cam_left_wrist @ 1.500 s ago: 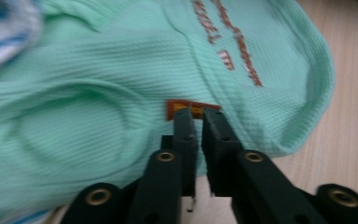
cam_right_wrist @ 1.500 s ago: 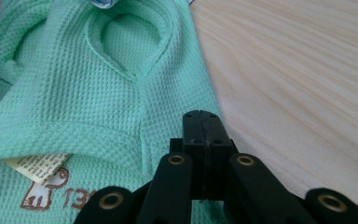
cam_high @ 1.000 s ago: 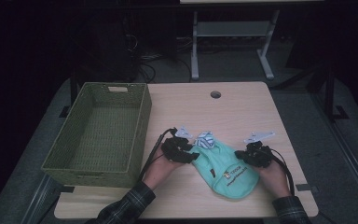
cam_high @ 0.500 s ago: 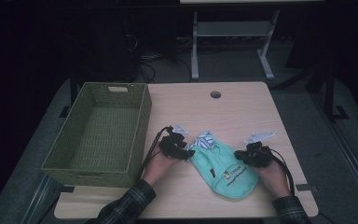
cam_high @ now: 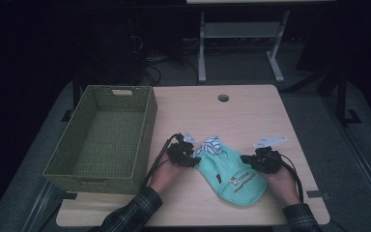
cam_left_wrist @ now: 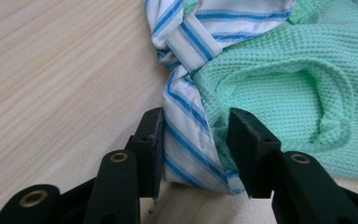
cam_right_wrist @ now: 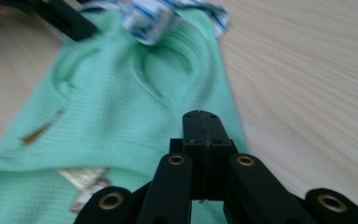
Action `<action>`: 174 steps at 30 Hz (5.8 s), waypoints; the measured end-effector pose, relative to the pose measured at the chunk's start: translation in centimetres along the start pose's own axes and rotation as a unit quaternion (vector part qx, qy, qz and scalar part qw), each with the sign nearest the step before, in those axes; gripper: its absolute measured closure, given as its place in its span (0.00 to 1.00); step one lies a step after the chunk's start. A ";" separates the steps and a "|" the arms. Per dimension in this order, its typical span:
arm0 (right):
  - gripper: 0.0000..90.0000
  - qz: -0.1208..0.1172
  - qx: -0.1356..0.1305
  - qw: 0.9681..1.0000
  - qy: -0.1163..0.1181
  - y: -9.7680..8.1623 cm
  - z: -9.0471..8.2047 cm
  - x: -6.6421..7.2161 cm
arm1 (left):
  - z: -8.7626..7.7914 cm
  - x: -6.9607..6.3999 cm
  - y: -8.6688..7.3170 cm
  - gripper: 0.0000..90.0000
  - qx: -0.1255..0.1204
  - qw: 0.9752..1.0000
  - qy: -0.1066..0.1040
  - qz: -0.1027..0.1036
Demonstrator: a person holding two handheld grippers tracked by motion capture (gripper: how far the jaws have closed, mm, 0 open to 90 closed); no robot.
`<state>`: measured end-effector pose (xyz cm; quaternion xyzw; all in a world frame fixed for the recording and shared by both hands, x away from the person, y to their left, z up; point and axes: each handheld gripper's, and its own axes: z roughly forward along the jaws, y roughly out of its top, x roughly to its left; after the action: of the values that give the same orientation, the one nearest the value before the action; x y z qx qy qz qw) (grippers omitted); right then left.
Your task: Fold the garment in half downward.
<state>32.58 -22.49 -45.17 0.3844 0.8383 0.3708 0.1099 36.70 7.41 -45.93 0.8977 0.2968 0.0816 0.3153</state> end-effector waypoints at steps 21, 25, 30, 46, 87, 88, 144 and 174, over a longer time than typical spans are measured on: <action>1.00 -0.045 0.029 0.998 0.040 1.0 3.1 4.6 | 0.0 0.1 0.0 0.84 -0.003 1.000 -0.008 0.008; 1.00 -0.057 0.037 0.997 0.026 0.7 3.4 5.0 | 0.0 0.2 0.0 0.88 -0.003 1.000 -0.012 0.005; 1.00 -0.043 0.042 0.998 0.029 0.8 3.4 4.9 | 0.0 0.3 0.0 0.89 -0.006 1.000 -0.016 -0.006; 1.00 -0.017 0.046 0.998 0.042 1.1 3.6 4.5 | -4.6 -0.3 2.0 0.91 -0.114 0.993 -0.037 -0.015; 1.00 -0.019 0.035 0.999 0.036 -1.1 0.3 4.4 | -7.9 1.3 2.0 0.91 -0.154 0.987 0.018 -0.035; 1.00 -0.020 0.038 0.998 0.036 -1.2 0.4 4.4 | -8.0 1.3 2.0 0.91 -0.153 0.987 0.017 -0.035; 1.00 0.001 0.010 1.000 0.022 -1.4 -1.2 3.2 | -5.9 -5.5 3.5 0.65 -0.122 0.983 -0.110 0.085; 1.00 -0.020 -0.032 0.997 0.063 -0.3 -0.5 5.0 | -0.8 -4.6 4.5 0.99 -0.071 0.981 -0.169 0.067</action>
<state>28.83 -19.26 -44.54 0.3399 0.8386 0.4189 0.0762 34.89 2.33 -42.36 0.8918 0.1716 -0.0295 0.4175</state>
